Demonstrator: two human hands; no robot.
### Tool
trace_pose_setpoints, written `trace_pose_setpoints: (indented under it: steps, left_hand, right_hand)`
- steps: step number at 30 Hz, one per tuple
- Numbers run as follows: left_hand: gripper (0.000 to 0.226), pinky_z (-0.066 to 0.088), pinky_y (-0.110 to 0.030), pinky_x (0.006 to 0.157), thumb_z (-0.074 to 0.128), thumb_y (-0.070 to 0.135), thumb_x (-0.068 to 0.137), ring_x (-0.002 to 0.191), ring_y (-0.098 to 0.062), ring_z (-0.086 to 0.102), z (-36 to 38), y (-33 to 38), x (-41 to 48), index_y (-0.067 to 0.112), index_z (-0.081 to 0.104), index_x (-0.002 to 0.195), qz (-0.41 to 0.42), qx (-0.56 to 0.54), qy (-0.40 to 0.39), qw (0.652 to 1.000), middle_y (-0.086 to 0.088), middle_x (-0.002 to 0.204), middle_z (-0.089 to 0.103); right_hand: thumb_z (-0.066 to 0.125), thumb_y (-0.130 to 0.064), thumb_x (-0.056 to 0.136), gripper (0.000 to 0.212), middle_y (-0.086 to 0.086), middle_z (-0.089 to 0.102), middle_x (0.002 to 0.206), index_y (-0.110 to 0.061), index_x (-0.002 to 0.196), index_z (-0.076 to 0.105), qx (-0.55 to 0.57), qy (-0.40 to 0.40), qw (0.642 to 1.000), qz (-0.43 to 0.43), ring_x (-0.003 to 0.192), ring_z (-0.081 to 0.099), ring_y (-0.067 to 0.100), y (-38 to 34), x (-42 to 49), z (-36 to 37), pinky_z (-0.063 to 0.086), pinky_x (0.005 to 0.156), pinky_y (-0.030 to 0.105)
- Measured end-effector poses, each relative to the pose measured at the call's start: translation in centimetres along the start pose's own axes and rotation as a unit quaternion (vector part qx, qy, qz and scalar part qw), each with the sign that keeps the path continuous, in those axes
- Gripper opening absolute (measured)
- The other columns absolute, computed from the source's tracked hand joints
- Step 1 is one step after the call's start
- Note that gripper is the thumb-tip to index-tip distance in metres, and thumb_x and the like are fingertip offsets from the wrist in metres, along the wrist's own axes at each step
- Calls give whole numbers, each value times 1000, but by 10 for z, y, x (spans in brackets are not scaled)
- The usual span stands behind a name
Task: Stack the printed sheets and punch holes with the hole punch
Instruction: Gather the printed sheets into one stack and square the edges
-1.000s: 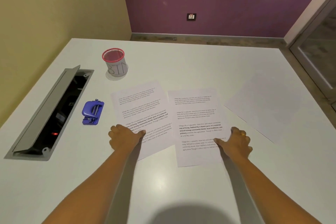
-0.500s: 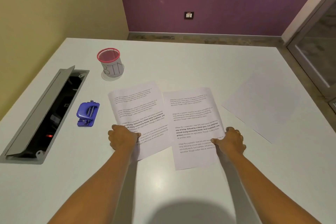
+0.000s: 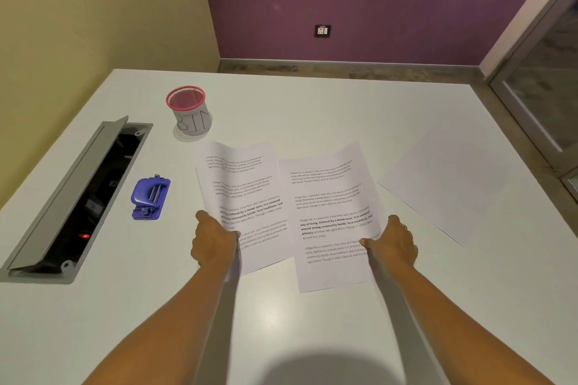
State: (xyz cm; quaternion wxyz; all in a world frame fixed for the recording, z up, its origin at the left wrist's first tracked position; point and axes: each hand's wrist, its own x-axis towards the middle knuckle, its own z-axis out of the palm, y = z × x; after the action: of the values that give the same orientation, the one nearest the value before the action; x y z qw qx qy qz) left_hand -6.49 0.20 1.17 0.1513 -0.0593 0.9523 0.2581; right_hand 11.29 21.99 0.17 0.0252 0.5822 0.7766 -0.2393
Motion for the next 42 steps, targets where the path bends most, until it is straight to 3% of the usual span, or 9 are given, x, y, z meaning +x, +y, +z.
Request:
trace_pose_setpoints:
  steps: [4,12,18,22,26,29,36,40,42]
  left_hand:
    - [51,45,-45,78,64,9,82,97,-45,59,0,-10,-4,5,35,123,35,-64,16,997,-26,111,62]
    - [34,46,-33,81,50,-3,88,96,-28,57,-13,-18,-11,3,47,122,101,-269,-88,954,-19,120,60]
    - [35,44,-50,100,46,-4,90,112,-36,56,-12,-15,-28,2,47,125,63,-330,-177,925,-18,127,57]
    - [32,44,-46,100,45,-3,91,109,-32,58,-10,-10,-38,3,51,122,52,-348,-215,911,-15,123,60]
    - [28,47,-40,94,42,3,94,103,-29,59,-10,-4,-46,4,53,120,53,-344,-269,898,-14,120,61]
    - [26,46,-48,98,40,8,97,106,-32,60,-11,5,-48,7,54,119,45,-338,-283,896,-15,121,61]
    - [38,41,-50,102,35,30,98,113,-37,57,-9,14,-44,5,48,125,18,-311,-254,915,-18,124,60]
    - [44,43,-51,102,48,5,92,115,-35,55,-2,14,-40,5,37,134,19,-311,-251,916,-18,130,55]
    - [49,43,-49,101,46,-5,90,115,-36,55,1,13,-37,5,35,136,25,-303,-242,921,-19,131,54]
  right_hand:
    - [80,-32,68,74,16,58,121,-6,124,40,11,2,1000,5,115,53,35,4,-2,-3,43,88,42]
    - [44,-3,89,35,19,60,116,-6,124,46,30,47,998,-14,101,58,38,6,-10,-17,46,78,39]
    - [39,-3,93,35,21,62,114,-8,127,47,73,118,988,-66,95,61,38,-1,-16,-51,48,75,39]
    - [33,-5,95,36,21,59,119,-11,129,46,137,142,978,-62,102,57,41,-6,-19,-71,46,81,43]
    - [30,-6,97,34,17,59,121,-11,125,48,255,74,963,-45,99,57,35,-6,-21,-72,47,80,42]
    - [30,-1,94,37,17,60,120,-9,123,51,307,10,951,-38,96,58,33,-8,-22,-61,46,79,35]
    - [32,5,90,40,16,60,124,-5,123,53,307,-116,944,-31,108,57,33,-16,-27,-21,45,89,33]
    - [32,3,92,39,13,58,126,-6,125,50,298,-147,942,-41,111,55,29,-21,-23,-8,43,92,32]
    - [34,1,92,38,13,60,120,-6,125,51,298,-149,942,-50,98,58,25,-23,-18,-6,44,82,26]
